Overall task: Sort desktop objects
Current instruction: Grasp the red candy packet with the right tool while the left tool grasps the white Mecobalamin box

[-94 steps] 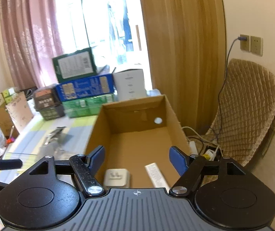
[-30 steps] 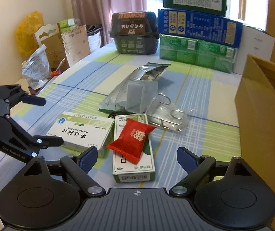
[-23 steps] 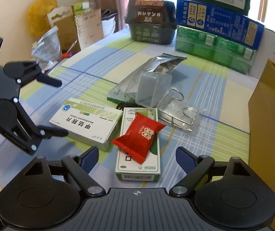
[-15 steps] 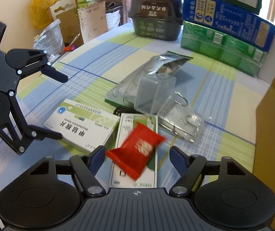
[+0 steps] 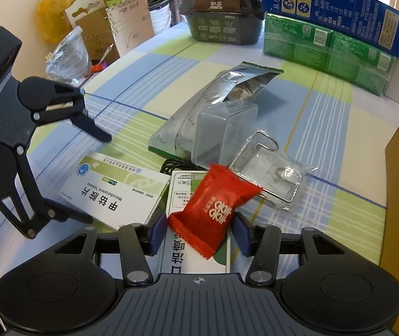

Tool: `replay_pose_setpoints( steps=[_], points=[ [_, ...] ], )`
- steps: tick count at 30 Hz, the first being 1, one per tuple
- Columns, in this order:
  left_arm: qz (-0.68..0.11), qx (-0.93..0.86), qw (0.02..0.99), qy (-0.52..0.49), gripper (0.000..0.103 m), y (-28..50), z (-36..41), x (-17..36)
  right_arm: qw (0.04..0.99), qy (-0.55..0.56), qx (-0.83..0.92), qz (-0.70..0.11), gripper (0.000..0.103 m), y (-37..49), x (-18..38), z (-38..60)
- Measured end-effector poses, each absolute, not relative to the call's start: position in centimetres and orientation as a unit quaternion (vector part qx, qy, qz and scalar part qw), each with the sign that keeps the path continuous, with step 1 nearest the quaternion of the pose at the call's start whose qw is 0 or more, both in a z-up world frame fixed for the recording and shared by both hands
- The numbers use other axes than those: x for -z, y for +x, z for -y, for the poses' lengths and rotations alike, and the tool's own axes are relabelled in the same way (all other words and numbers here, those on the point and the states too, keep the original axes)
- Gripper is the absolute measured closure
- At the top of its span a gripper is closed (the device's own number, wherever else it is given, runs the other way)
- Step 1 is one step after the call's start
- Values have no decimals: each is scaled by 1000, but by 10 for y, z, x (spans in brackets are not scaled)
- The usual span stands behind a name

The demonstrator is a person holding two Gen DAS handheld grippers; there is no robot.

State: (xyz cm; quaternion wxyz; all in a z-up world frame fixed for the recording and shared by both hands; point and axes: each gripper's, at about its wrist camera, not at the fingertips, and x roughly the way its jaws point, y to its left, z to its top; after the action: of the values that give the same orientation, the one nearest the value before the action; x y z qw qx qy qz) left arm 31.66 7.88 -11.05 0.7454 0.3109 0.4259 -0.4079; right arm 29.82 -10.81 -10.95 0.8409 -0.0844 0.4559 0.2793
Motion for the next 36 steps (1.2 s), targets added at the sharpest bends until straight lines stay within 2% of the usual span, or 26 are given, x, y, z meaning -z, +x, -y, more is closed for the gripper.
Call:
replay_pose_setpoints(
  steps=[5, 11, 15, 20, 23, 25, 26, 32, 34, 36],
  points=[
    [-438, 410, 736, 312, 23, 313, -76, 118, 837, -79, -283, -462, 73, 299, 107, 112],
    [-442, 399, 744, 303, 29, 301, -72, 117, 836, -74, -281, -465, 86, 293, 104, 118],
    [-454, 367, 755, 297, 32, 284, -67, 113, 834, -71, -281, -470, 87, 284, 103, 121],
    [-476, 301, 791, 238, 33, 261, -65, 109, 837, -61, -268, -473, 87, 272, 104, 133],
    [-486, 257, 810, 203, 33, 248, -63, 109, 842, -41, -260, -470, 77, 273, 103, 141],
    [-485, 231, 821, 193, 33, 240, -59, 109, 853, -58, -259, -449, 46, 273, 101, 141],
    [-484, 217, 828, 182, 33, 238, -58, 109, 860, -72, -255, -437, 43, 272, 99, 140],
    [-469, 158, 857, 146, 33, 236, -58, 108, 863, -144, -289, -388, 38, 278, 100, 123],
    [-461, 143, 864, 141, 33, 240, -63, 105, 857, -167, -308, -378, 31, 280, 103, 115],
    [-457, 135, 870, 125, 35, 243, -69, 103, 849, -179, -323, -377, 29, 283, 106, 108]
  ],
)
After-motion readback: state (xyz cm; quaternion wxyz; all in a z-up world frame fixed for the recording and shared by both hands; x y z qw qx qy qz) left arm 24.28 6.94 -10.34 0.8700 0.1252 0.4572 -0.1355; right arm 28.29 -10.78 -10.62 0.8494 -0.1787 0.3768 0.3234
